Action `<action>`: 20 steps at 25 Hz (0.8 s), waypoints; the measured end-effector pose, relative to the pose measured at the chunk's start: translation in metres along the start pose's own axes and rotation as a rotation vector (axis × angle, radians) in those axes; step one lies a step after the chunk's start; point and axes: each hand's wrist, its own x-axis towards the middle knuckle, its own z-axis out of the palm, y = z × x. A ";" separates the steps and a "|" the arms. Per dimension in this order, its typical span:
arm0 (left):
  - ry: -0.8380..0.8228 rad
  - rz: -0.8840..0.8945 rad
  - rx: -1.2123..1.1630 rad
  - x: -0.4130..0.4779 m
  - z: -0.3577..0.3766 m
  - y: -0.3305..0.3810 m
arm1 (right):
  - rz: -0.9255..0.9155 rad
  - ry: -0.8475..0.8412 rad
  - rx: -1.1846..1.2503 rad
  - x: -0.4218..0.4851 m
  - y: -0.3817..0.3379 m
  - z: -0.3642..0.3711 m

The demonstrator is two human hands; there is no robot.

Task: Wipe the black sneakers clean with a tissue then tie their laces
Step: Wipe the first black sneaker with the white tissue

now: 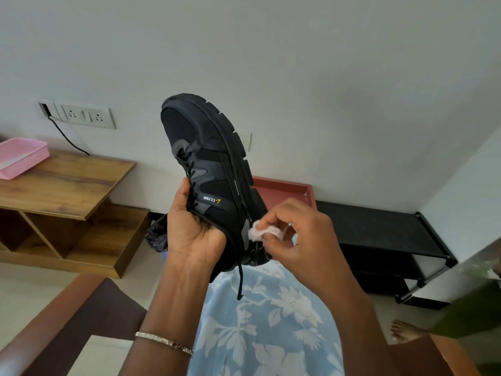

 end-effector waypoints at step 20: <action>-0.143 -0.047 0.025 0.001 -0.008 -0.011 | -0.114 0.153 0.038 0.001 -0.015 0.013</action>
